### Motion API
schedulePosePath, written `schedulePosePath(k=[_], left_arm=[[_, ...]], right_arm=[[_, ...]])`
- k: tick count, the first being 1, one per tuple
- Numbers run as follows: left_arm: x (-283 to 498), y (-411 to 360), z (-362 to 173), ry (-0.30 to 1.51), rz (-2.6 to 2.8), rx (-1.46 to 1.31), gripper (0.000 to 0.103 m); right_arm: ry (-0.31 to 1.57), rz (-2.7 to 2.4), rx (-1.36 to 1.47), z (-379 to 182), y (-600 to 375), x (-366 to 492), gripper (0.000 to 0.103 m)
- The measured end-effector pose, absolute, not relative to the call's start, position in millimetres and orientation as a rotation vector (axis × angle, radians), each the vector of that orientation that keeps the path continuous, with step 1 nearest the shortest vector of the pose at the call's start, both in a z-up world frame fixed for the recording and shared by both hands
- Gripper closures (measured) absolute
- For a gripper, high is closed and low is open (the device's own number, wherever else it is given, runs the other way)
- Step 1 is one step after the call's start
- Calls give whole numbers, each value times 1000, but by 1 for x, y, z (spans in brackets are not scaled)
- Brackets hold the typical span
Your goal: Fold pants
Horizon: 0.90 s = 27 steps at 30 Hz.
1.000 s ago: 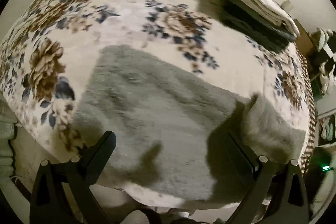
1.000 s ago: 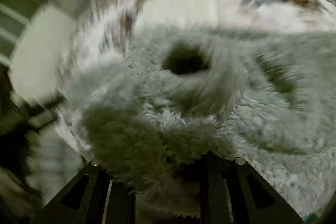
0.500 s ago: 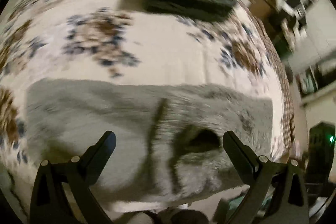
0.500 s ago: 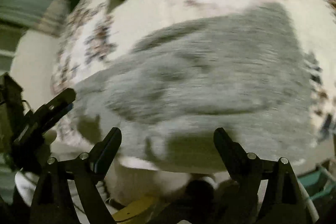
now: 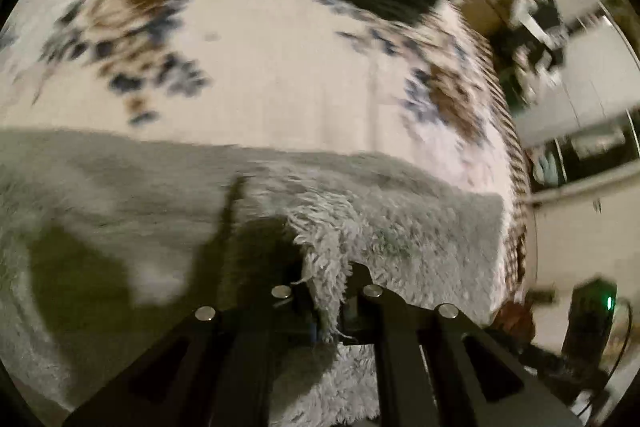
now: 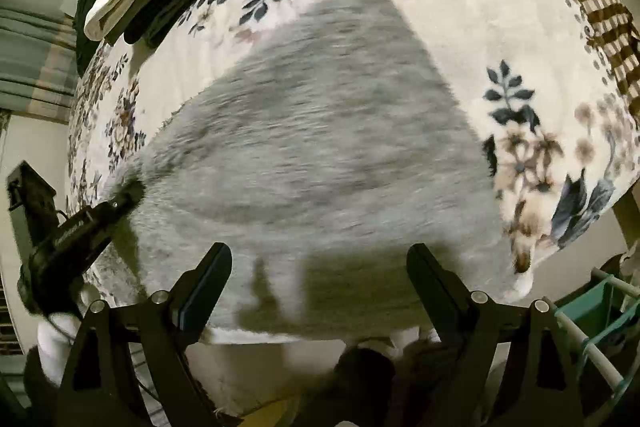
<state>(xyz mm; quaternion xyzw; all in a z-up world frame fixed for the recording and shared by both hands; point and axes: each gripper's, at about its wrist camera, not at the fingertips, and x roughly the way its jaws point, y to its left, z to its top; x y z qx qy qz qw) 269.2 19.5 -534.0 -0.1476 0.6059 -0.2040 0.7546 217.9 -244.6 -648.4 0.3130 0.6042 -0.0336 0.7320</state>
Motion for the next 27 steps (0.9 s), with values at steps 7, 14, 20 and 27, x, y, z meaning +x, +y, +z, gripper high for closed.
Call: schedulePosePath(k=[7,14,20,27], left_arm=[[273,23,-539,1320,-431,-333,98],[251,48,-510,1323,-488,-517,70],[222,44,-528,1402,-450,-458,50],[197,7,-542,1347,-541,-264,97]], right_arm=[[1334,-117,752,-652,-261,204,12],[1334,-102,743,-650,-265,214,12],[1334,-70,753,-646,-251,226,12],[1353,-43,715,-650,-229,234,12]])
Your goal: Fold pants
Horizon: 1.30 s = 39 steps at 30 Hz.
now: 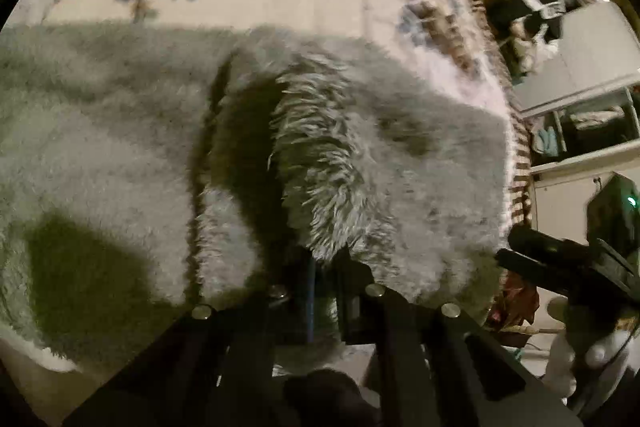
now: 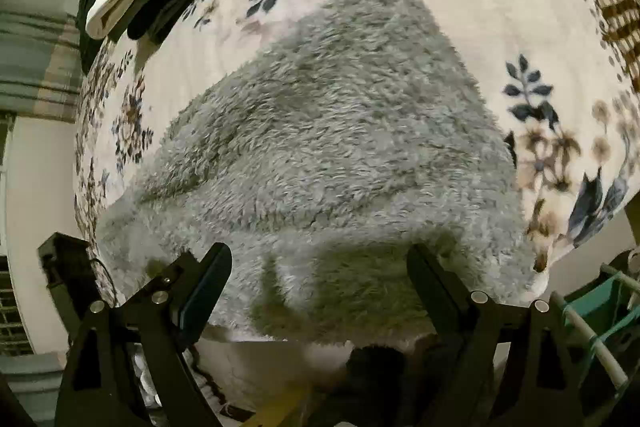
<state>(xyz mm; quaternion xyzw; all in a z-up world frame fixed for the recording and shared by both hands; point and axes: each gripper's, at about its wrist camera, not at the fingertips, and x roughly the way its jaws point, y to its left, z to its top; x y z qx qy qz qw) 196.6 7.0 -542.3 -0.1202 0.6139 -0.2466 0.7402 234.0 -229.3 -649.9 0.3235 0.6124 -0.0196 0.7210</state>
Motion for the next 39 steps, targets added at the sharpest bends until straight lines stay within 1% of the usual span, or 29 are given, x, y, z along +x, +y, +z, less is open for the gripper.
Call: schedulePosePath(k=[3,6,8,9,10,11,12,13,14,15,16,19,22,23,24,25,26,27,29,34,38,39], left_arm=[[195,22,-502,1241,-537,-311,97],[202,39,-483,1194,-495,-335,97],[210,48,-495,1218,-454,-334,97],[215,52,-510,1264,-444,-341,96],[218,55,-523,1309,-433,-360,93],[221,60,-534,1348,-432,-416,92],[223,64,-539,1374,-430,-472,87],[222,68,-538,1374,-417,-493,68],[221,70,-533,1347,-415,-508,55],[220,71,-525,1300,-438,-534,24],[218,71,-520,1278,-447,-549,12],[221,66,-527,1285,-455,-574,12],[228,51,-557,1356,-431,-521,13],[229,49,-567,1375,-430,-501,13],[230,45,-572,1384,-432,-485,17],[229,42,-575,1378,-449,-474,49],[228,39,-573,1361,-485,-465,73],[226,34,-567,1341,-513,-433,95],[222,33,-554,1304,-534,-430,96],[204,64,-521,1266,-499,-576,96],[211,76,-546,1350,-404,-602,95],[215,80,-551,1384,-393,-618,92]], right_arm=[[1354,-37,694,-651,-224,235,12],[1364,-34,703,-656,-222,236,12],[1371,-24,717,-658,-220,237,12],[1376,-22,717,-659,-218,238,12],[1384,-20,711,-660,-216,240,12],[1391,-19,706,-660,-215,241,12],[1393,-20,703,-660,-214,241,12],[1392,-18,701,-660,-213,242,12],[1393,-14,695,-660,-212,242,12],[1395,-13,689,-660,-212,242,12],[1400,-15,683,-662,-212,241,12],[1414,-20,696,-669,-213,239,12],[1420,-29,715,-674,-214,238,12],[1419,-32,720,-674,-214,238,12],[1418,-33,721,-674,-213,238,12],[1416,-32,722,-675,-212,239,12],[1416,-32,718,-675,-211,240,12],[1415,-33,714,-676,-210,241,12],[1413,-36,715,-678,-210,242,12],[1410,-29,713,-677,-204,246,12],[1424,-21,692,-677,-201,251,12],[1429,-21,692,-676,-200,253,12]])
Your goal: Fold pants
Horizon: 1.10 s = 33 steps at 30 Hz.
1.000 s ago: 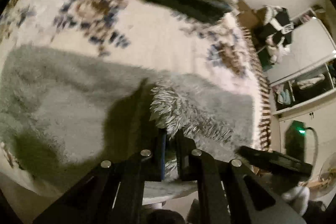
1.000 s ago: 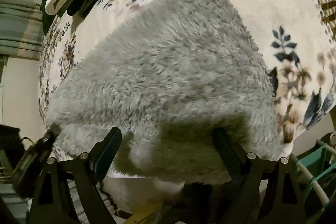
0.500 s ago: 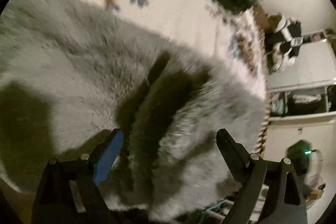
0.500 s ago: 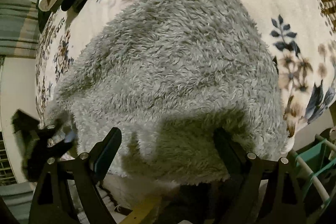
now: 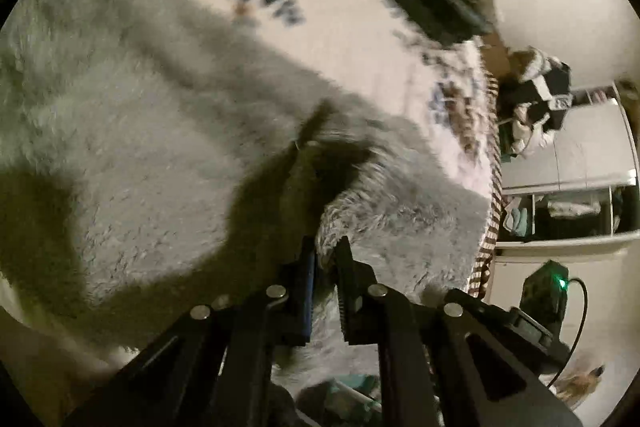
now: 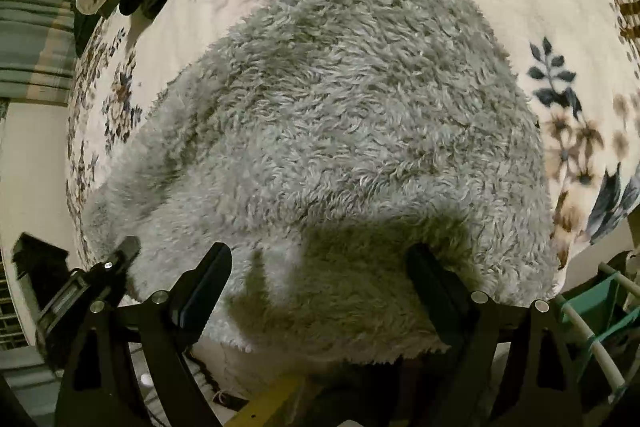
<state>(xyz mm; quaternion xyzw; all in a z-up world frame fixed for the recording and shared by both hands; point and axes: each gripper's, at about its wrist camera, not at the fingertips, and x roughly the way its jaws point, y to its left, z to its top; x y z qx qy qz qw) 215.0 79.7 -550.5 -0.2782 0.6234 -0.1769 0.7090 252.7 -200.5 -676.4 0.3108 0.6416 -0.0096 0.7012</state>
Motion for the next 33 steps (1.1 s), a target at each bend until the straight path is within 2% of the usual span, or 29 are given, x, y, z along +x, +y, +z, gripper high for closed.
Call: schedulePosePath(k=[2,3,4,6,11,15,21,26,27,28,29,30,33], left_arm=[[217,88,-545,1383,-373,-620,78],[216,94,-536,1345,-357,-611,64],[214,101,-525,1297,-335,-602,36],[205,120,-508,1201,-315,-634,6],[178,173,-513,1081,-215,-774,6],[145,229,-549,999,16,-976,6],[139,259,-609,993,163,-1111,6],[163,265,-609,926,156,-1065,7],[169,266,-608,899,144,-1055,20],[176,265,-606,877,127,-1035,55],[184,263,-603,873,109,-1002,73],[191,260,-599,872,87,-971,81],[200,246,-570,817,-14,-885,86]], right_arm=[[1419,-18,694,-672,-200,256,12],[1412,-13,687,-668,-200,258,12],[1406,-10,677,-665,-201,258,12],[1384,-10,665,-659,-199,260,12],[1364,17,693,-656,-188,271,12],[1378,35,694,-654,-178,284,12],[1384,42,617,-645,-162,302,12],[1402,30,597,-657,-151,307,12],[1407,28,596,-661,-149,307,12],[1413,28,595,-664,-147,306,12],[1418,28,590,-668,-144,306,12],[1421,29,585,-671,-141,305,12],[1428,33,575,-677,-136,300,12]])
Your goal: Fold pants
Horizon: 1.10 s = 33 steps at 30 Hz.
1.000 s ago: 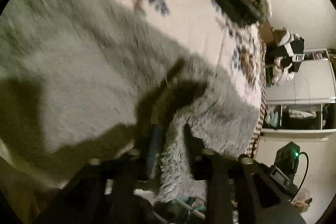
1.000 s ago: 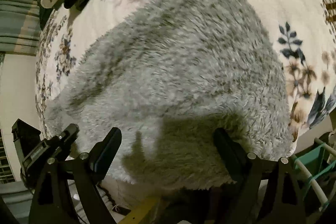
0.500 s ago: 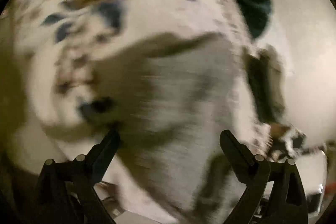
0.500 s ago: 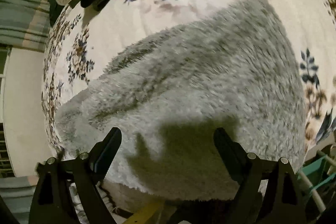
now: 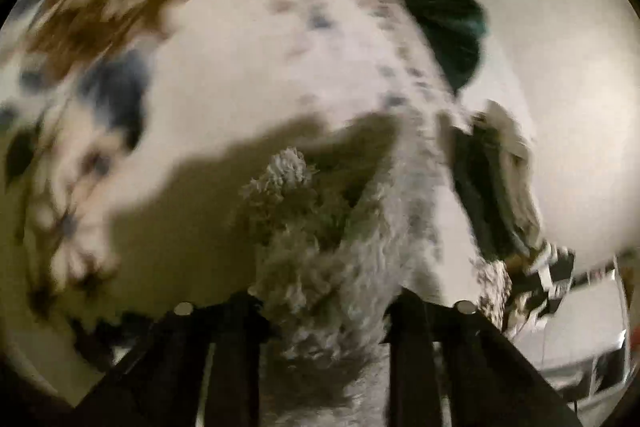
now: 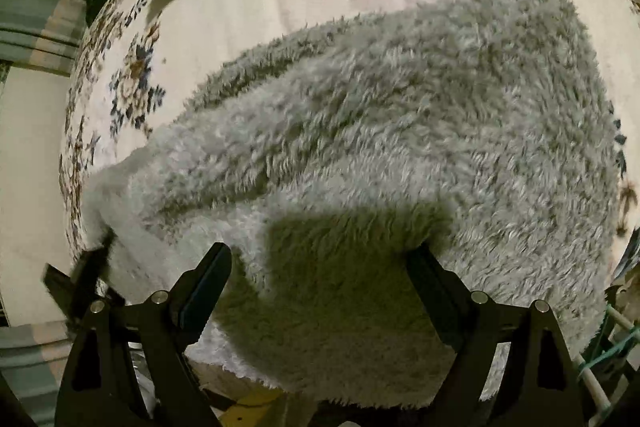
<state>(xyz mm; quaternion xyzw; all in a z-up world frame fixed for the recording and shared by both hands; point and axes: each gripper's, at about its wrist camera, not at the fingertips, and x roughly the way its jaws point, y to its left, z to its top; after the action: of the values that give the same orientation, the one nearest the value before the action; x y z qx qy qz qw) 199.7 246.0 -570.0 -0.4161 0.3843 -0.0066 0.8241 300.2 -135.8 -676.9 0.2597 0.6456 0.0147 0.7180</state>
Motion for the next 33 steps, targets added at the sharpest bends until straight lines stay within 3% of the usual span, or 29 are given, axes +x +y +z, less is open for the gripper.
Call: schedulePosePath(k=[7,13,19,24,27,29,30,31,32,33], left_arm=[[176,192,-453,713,-253,-708,87],[154,68,-375,704,-485,-611,87],[152,-73,-379,833,-663,-585,87],[152,-185,-415,930,-743,-480,87],[155,-242,-447,1087,-764,-417,84],[164,-264,-467,1238,-756,-444,67],[168,-273,-474,1292,-758,-458,51],[168,-275,-473,1303,-768,-479,38],[169,-276,-469,1294,-777,-497,31],[170,-276,-459,1279,-779,-494,14]], right_arm=[[1404,45,603,-674,-153,287,12],[1356,38,674,-656,-198,269,12],[1255,-112,715,-619,-296,220,12],[1248,-273,784,-622,-393,174,12],[1248,-334,820,-629,-438,148,12],[1250,-377,842,-633,-463,134,12],[1244,-394,847,-635,-471,129,12],[1241,-397,852,-636,-478,124,12],[1241,-399,856,-638,-483,121,12],[1241,-402,861,-639,-486,120,12]])
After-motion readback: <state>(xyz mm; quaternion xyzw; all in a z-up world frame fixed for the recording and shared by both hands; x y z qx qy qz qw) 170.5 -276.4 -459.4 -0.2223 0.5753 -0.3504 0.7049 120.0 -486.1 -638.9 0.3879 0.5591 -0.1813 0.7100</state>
